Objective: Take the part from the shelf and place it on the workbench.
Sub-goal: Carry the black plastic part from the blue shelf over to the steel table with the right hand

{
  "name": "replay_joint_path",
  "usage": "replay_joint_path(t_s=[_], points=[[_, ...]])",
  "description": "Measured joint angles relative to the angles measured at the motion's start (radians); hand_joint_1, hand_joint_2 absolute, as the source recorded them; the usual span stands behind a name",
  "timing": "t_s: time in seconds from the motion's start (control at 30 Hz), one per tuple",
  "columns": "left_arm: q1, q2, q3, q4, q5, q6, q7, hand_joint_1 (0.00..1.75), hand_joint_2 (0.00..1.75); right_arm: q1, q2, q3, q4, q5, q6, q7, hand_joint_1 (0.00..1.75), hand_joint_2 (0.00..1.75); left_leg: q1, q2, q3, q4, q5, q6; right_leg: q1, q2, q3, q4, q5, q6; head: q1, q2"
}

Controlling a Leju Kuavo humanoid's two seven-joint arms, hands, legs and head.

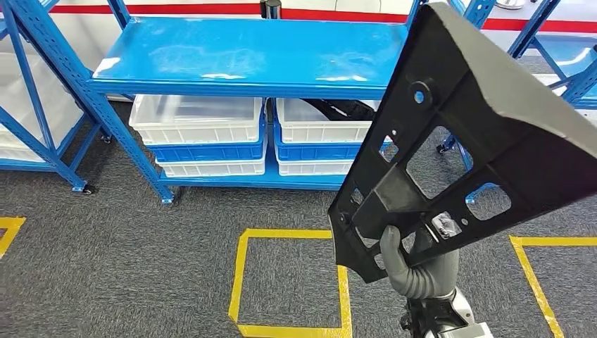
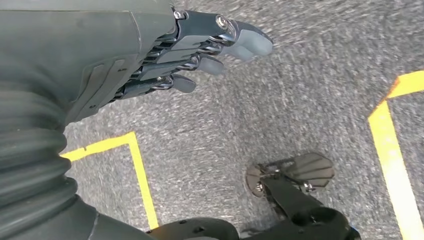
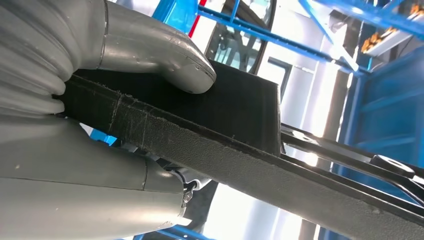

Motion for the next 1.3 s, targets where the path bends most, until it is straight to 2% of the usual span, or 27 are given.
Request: replay_joint_path(t_s=[0.03, 0.1, 0.13, 0.17, 0.2, 0.23, 0.3, 0.33, 0.37, 0.4, 0.47, 0.5, 0.53, 0.63, 0.8, 0.83, 0.9, 0.93, 0.97, 1.03, 1.07, 1.1, 1.17, 1.23, 1.27, 1.3], points=[[0.0, 0.002, 0.003, 0.0, 0.0, 0.001, 0.0, 0.0, 1.75, -0.004, 0.0, 0.003, 0.003, -0.002, 0.001, 0.001, 1.75, 1.75, -0.001, 0.0, -0.001, 0.0, 0.005, -0.007, 0.003, 0.0, 0.014, -0.028, 0.008, -0.006, -0.001, 0.0], [0.001, 0.005, 0.007, -0.001, 0.0, 0.003, 0.0, 0.0, 1.75, -0.008, 0.001, 0.007, 0.01, -0.012, 0.002, 0.004, 1.75, 1.75, 0.001, -0.001, 0.0, -0.006, 0.017, -0.02, 0.009, 0.001, 0.009, -0.031, 0.018, -0.023, -0.004, 0.0], [0.002, 0.008, 0.009, -0.001, -0.001, 0.004, 0.001, 0.0, 1.75, -0.009, 0.002, 0.008, 0.014, -0.019, 0.002, 0.005, 1.75, 1.75, 0.003, -0.001, -0.002, -0.007, 0.021, -0.027, 0.007, 0.0, 0.006, -0.031, 0.025, -0.031, -0.004, 0.0], [0.003, 0.01, 0.01, -0.001, -0.002, 0.004, 0.002, 0.0, 1.75, -0.009, 0.006, 0.01, 0.018, -0.024, 0.001, 0.005, 1.75, 1.75, 0.005, 0.0, -0.008, 0.001, 0.012, -0.033, 0.004, -0.001, 0.003, -0.033, 0.033, -0.039, -0.004, 0.0], [0.004, 0.013, 0.012, 0.0, -0.003, 0.004, 0.003, 0.0, 1.75, -0.009, 0.01, 0.012, 0.022, -0.028, -0.001, 0.005, 1.75, 1.75, 0.005, 0.0, -0.018, 0.024, -0.011, -0.037, 0.0, -0.001, -0.001, -0.035, 0.042, -0.048, -0.005, 0.0], [0.005, 0.015, 0.013, 0.0, -0.004, 0.003, 0.004, 0.0, 1.75, -0.008, 0.015, 0.014, 0.026, -0.031, -0.004, 0.003, 1.75, 1.75, 0.007, 0.0, -0.036, 0.072, -0.051, -0.04, -0.003, -0.002, -0.007, -0.035, 0.05, -0.054, -0.006, 0.0], [0.008, 0.016, 0.018, 0.0, 0.002, -0.001, -0.001, 0.0, 1.75, -0.004, 0.021, 0.015, 0.033, -0.033, -0.012, 0.0, 1.75, 1.75, 0.008, 0.0, -0.077, 0.205, -0.138, -0.048, 0.0, -0.003, -0.022, -0.034, 0.062, -0.062, -0.008, 0.0], [0.009, 0.017, 0.021, 0.0, 0.008, -0.003, -0.005, 0.0, 1.75, -0.001, 0.023, 0.015, 0.036, -0.033, -0.016, -0.001, 1.75, 1.75, 0.008, 0.0, -0.087, 0.256, -0.162, -0.05, 0.002, -0.003, -0.029, -0.033, 0.067, -0.062, -0.008, 0.0], [0.01, 0.017, 0.025, 0.0, 0.014, -0.005, -0.008, 0.0, 1.75, 0.004, 0.024, 0.015, 0.038, -0.033, -0.019, -0.002, 1.75, 1.75, 0.008, 0.0, -0.076, 0.268, -0.165, -0.051, 0.003, -0.003, -0.035, -0.031, 0.071, -0.062, -0.008, 0.0], [0.01, 0.016, 0.029, 0.0, 0.019, -0.006, -0.01, 0.0, 1.75, 0.008, 0.024, 0.015, 0.039, -0.033, -0.021, -0.002, 1.75, 1.75, 0.009, 0.0, -0.045, 0.237, -0.151, -0.051, 0.003, -0.003, -0.039, -0.029, 0.074, -0.06, -0.008, 0.0], [0.01, 0.012, 0.036, 0.0, 0.027, -0.011, -0.011, 0.0, 1.75, 0.016, 0.024, 0.015, 0.041, -0.028, -0.023, -0.002, 1.75, 1.75, 0.01, -0.001, 0.05, 0.104, -0.111, -0.048, 0.003, -0.003, -0.046, -0.023, 0.078, -0.057, -0.009, 0.0], [0.01, 0.009, 0.038, 0.0, 0.029, -0.014, -0.011, 0.0, 1.75, 0.019, 0.024, 0.015, 0.041, -0.023, -0.023, -0.001, 1.75, 1.75, 0.009, -0.002, 0.083, 0.048, -0.099, -0.043, 0.005, -0.003, -0.05, -0.018, 0.079, -0.054, -0.008, 0.0], [0.009, 0.005, 0.039, 0.0, 0.03, -0.016, -0.012, 0.0, 1.75, 0.022, 0.023, 0.015, 0.04, -0.018, -0.023, 0.0, 1.75, 1.75, 0.007, -0.004, 0.1, 0.016, -0.094, -0.037, 0.008, -0.003, -0.055, -0.015, 0.081, -0.049, -0.007, 0.0], [0.01, -0.003, 0.041, 0.0, 0.03, -0.019, -0.014, 0.0, 1.75, 0.028, 0.021, 0.016, 0.039, -0.007, -0.023, 0.003, 1.75, 1.75, -0.003, -0.005, 0.094, 0.005, -0.088, -0.02, 0.008, -0.003, -0.064, -0.015, 0.091, -0.031, -0.006, 0.0], [0.01, -0.008, 0.042, 0.0, 0.029, -0.02, -0.016, 0.0, 1.75, 0.032, 0.019, 0.016, 0.038, -0.003, -0.024, 0.006, 1.75, 1.75, -0.003, -0.004, 0.091, 0.0, -0.081, -0.01, 0.007, -0.002, -0.067, -0.015, 0.094, -0.025, -0.007, 0.0], [0.01, -0.011, 0.042, 0.0, 0.029, -0.021, -0.02, 0.0, 1.75, 0.035, 0.017, 0.015, 0.037, -0.001, -0.025, 0.009, 1.75, 1.75, -0.001, -0.003, 0.087, -0.002, -0.076, -0.002, 0.007, -0.002, -0.076, -0.002, 0.083, -0.025, -0.006, 0.0], [0.008, -0.022, 0.042, 0.0, 0.026, -0.024, -0.047, 0.0, 1.75, 0.05, 0.01, 0.015, 0.034, 0.005, -0.029, 0.019, 1.75, 1.75, 0.002, 0.001, 0.061, -0.006, -0.054, 0.013, 0.005, 0.0, -0.142, 0.153, 0.002, -0.025, -0.001, 0.0], [0.007, -0.028, 0.042, 0.0, 0.025, -0.025, -0.062, 0.0, 1.75, 0.057, 0.007, 0.015, 0.033, 0.006, -0.03, 0.022, 1.75, 1.75, 0.003, 0.002, 0.046, -0.006, -0.043, 0.017, 0.001, 0.0, -0.163, 0.216, -0.033, -0.023, 0.001, 0.0], [0.006, -0.033, 0.044, 0.0, 0.03, -0.025, -0.077, 0.0, 1.75, 0.061, 0.006, 0.015, 0.033, 0.004, -0.029, 0.024, 1.75, 1.75, 0.003, 0.003, 0.032, -0.006, -0.033, 0.016, -0.001, 0.0, -0.163, 0.244, -0.05, -0.017, 0.002, 0.0], [0.004, -0.038, 0.056, 0.0, 0.059, -0.018, -0.093, 0.0, 1.75, 0.051, 0.006, 0.016, 0.033, -0.003, -0.019, 0.023, 1.75, 1.75, 0.004, 0.003, 0.022, -0.005, -0.021, 0.008, -0.004, 0.0, -0.07, 0.098, -0.012, -0.002, 0.003, 0.0], [0.002, -0.04, 0.067, 0.0, 0.081, -0.016, -0.101, 0.0, 1.75, 0.042, 0.007, 0.016, 0.034, -0.005, -0.012, 0.023, 1.75, 1.75, 0.002, 0.003, 0.018, -0.005, -0.016, 0.003, -0.003, 0.0, -0.031, 0.03, 0.006, -0.001, 0.002, 0.0], [0.001, -0.042, 0.08, -0.001, 0.099, -0.014, -0.107, 0.0, 1.75, 0.032, 0.009, 0.017, 0.036, -0.007, -0.007, 0.023, 1.75, 1.75, 0.0, 0.004, 0.017, -0.005, -0.012, -0.003, -0.002, 0.001, -0.006, -0.014, 0.017, -0.004, 0.001, 0.0], [-0.001, -0.043, 0.104, -0.001, 0.122, -0.015, -0.114, 0.0, 1.75, 0.017, 0.013, 0.019, 0.04, -0.008, 0.001, 0.022, 1.75, 1.75, -0.002, 0.004, 0.016, -0.008, -0.002, -0.016, 0.005, 0.002, -0.004, -0.029, 0.029, -0.018, -0.001, 0.0], [-0.001, -0.043, 0.121, -0.001, 0.129, -0.016, -0.117, 0.0, 1.75, 0.008, 0.015, 0.021, 0.043, -0.009, 0.004, 0.022, 1.75, 1.75, 0.002, 0.003, 0.012, -0.005, -0.002, -0.029, 0.002, 0.001, -0.007, -0.03, 0.039, -0.034, -0.001, 0.0], [0.0, -0.043, 0.128, -0.001, 0.131, -0.016, -0.118, 0.0, 1.75, 0.005, 0.016, 0.022, 0.043, -0.009, 0.004, 0.022, 1.75, 1.75, 0.004, 0.002, 0.004, 0.015, -0.02, -0.033, -0.002, 0.0, -0.008, -0.031, 0.046, -0.043, -0.003, 0.0], [0.0, -0.044, 0.133, -0.001, 0.133, -0.016, -0.118, 0.0, 1.75, 0.003, 0.018, 0.023, 0.044, -0.009, 0.004, 0.022, 1.75, 1.75, 0.005, 0.001, -0.012, 0.055, -0.052, -0.037, -0.005, -0.002, -0.01, -0.032, 0.052, -0.051, -0.004, 0.0]])
